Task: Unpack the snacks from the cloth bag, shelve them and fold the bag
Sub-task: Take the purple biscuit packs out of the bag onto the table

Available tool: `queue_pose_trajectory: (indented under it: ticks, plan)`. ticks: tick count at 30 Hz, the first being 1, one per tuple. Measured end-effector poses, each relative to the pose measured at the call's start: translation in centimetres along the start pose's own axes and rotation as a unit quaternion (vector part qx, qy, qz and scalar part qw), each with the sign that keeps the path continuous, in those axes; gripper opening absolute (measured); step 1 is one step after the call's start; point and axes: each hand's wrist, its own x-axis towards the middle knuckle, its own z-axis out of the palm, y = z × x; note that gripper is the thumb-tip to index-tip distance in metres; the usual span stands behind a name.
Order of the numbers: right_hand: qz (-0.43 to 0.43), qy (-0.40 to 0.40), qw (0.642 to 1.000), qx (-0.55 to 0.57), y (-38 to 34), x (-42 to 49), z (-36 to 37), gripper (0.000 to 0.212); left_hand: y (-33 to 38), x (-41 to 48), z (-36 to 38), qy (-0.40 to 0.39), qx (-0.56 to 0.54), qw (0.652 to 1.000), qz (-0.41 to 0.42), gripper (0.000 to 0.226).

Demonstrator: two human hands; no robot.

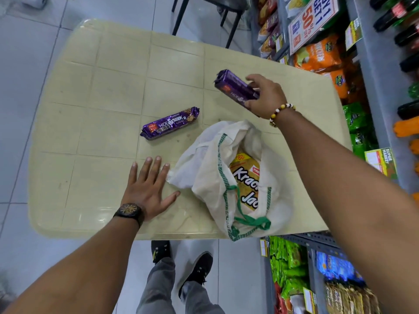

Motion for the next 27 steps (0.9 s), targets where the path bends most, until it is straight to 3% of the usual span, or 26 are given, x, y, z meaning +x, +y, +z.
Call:
queue_pose_trajectory:
  ticks: [6, 12, 15, 21, 27]
  plan:
    - [-0.034, -0.072, 0.992, -0.099, 3.0, 3.4, 4.9, 0.057, 0.1, 0.1, 0.4, 0.030, -0.008, 1.000, 0.000, 0.089]
    - [-0.036, -0.107, 0.989, -0.099, 4.9, 3.5, 6.8, 0.059, 0.2, 0.1, 0.5, 0.022, 0.002, 1.000, -0.002, 0.089]
    - [-0.022, -0.110, 0.991, -0.077, 5.5, 3.7, 6.6, 0.069, 0.1, 0.1, 0.5, 0.023, 0.003, 1.000, -0.004, 0.089]
    - [0.011, 0.016, 0.999, 0.030, 5.6, -0.3, 3.4, 0.062, 0.1, 0.1, 0.3, 0.011, -0.003, 1.000, -0.004, 0.089]
    - [0.042, 0.105, 0.988, 0.109, 5.4, -11.9, 0.6, 0.051, 0.4, -0.1, -0.5, -0.045, 0.008, 0.999, -0.019, 0.087]
